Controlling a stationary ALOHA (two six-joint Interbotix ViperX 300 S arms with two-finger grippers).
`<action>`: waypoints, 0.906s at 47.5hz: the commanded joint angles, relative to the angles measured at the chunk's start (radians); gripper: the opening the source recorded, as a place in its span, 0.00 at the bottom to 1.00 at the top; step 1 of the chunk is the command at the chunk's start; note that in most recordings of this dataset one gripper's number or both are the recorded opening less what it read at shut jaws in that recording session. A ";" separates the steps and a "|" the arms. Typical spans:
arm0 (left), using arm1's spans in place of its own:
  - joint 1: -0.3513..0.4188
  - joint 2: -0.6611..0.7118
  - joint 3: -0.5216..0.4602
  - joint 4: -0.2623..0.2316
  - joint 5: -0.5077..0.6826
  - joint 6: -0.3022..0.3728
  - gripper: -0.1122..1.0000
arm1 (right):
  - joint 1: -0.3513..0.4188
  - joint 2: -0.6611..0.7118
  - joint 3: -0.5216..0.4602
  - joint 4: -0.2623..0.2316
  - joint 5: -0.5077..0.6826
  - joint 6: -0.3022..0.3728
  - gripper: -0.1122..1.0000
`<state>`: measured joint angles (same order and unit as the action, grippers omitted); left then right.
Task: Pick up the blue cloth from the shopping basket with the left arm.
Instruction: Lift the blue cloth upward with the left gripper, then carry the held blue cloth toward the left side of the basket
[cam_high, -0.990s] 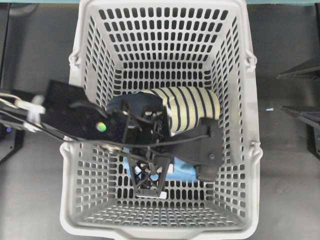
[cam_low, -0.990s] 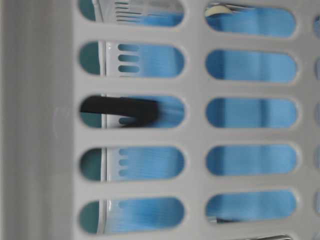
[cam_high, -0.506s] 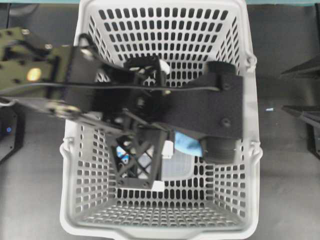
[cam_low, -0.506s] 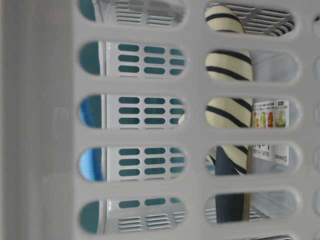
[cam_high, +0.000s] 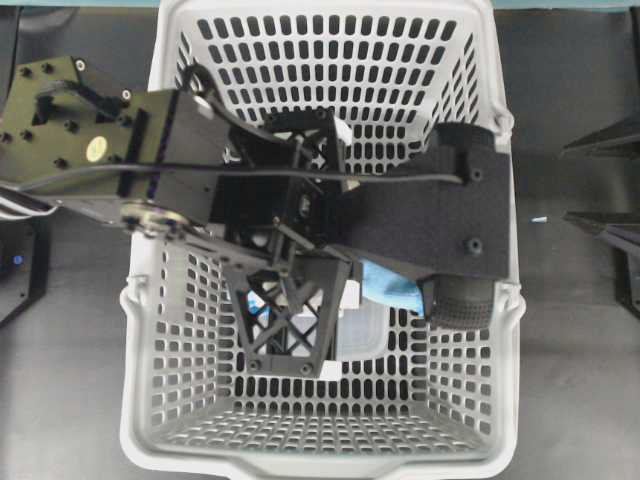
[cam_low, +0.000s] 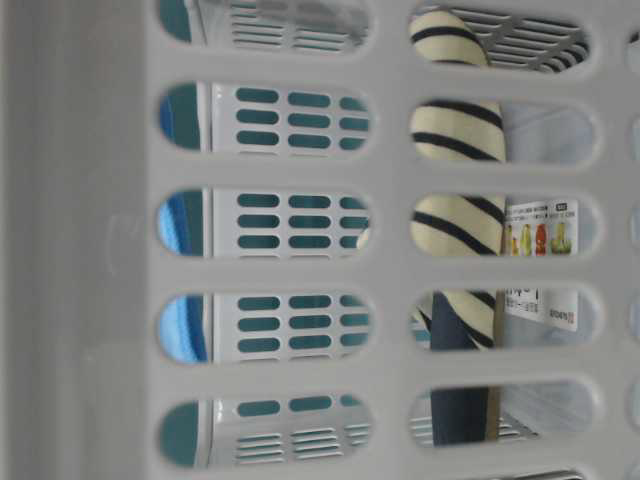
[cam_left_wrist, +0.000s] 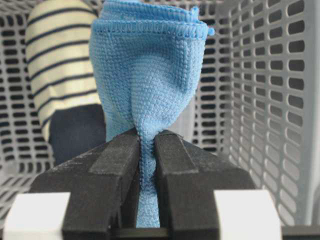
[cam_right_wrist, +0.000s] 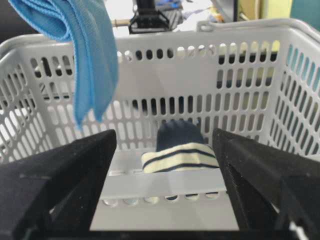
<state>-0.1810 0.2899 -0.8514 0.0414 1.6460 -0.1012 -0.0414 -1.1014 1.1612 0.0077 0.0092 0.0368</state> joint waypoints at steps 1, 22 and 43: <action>-0.012 -0.063 0.034 0.005 -0.038 0.008 0.15 | -0.003 0.005 -0.009 0.002 -0.005 0.002 0.78; -0.014 -0.463 0.684 0.005 -0.525 0.003 0.15 | -0.002 -0.002 -0.009 0.002 0.000 0.021 0.78; 0.008 -0.518 0.782 0.005 -0.603 0.011 0.15 | -0.002 0.000 -0.002 0.002 0.000 0.023 0.78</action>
<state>-0.1718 -0.2117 -0.0629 0.0414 1.0523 -0.0920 -0.0414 -1.1091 1.1674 0.0077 0.0138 0.0583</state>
